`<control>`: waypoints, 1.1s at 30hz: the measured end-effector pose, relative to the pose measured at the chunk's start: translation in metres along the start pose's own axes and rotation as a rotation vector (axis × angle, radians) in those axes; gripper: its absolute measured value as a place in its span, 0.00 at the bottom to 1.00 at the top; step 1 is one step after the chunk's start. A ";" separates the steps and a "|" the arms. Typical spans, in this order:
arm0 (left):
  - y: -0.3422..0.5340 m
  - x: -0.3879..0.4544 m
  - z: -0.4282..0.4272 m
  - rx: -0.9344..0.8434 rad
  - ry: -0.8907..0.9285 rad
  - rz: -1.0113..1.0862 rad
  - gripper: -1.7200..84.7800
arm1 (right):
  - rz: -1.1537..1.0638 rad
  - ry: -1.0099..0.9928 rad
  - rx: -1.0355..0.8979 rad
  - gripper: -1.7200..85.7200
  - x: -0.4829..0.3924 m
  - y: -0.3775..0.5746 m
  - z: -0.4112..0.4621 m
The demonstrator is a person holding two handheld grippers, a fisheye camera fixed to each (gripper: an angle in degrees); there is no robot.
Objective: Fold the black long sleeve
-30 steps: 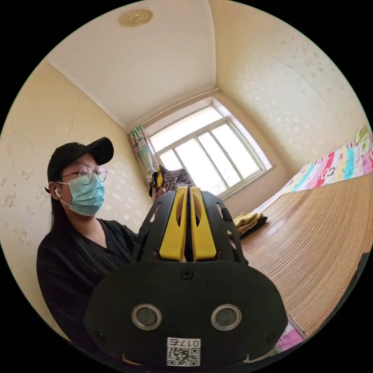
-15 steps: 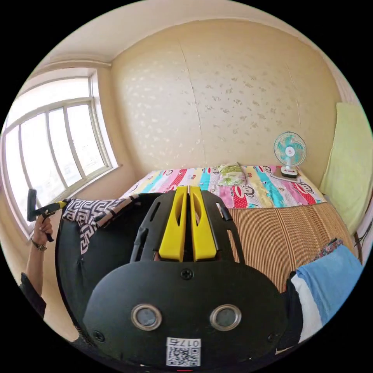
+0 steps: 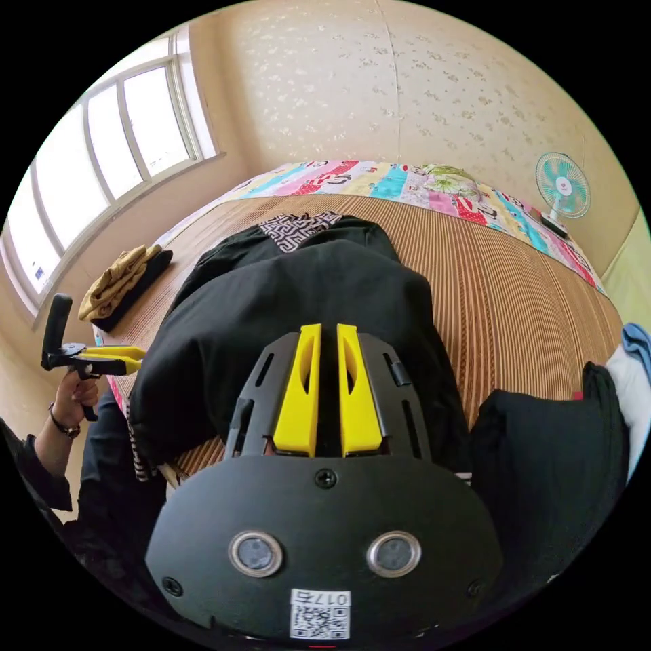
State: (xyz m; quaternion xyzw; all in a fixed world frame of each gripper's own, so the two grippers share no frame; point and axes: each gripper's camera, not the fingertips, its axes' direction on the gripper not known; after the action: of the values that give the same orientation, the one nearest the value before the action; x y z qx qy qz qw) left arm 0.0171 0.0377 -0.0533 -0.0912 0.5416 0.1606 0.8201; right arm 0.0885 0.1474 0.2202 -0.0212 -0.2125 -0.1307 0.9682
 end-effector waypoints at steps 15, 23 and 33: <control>0.092 -0.149 -0.257 0.688 0.032 -0.408 0.09 | 0.092 -0.082 -0.065 0.11 0.045 0.039 -0.030; -0.034 -0.017 -0.057 -0.034 0.107 0.096 0.09 | 0.112 0.030 -0.236 0.10 0.060 0.019 0.020; 0.100 -0.046 -0.094 -0.229 -0.152 -0.047 0.01 | -0.107 -0.151 -0.472 0.05 0.028 0.123 -0.048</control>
State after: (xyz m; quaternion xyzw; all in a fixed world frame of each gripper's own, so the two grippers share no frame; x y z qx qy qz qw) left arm -0.1161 0.0929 -0.0460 -0.1843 0.4539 0.2087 0.8464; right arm 0.1650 0.2549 0.1906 -0.2451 -0.2487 -0.2259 0.9094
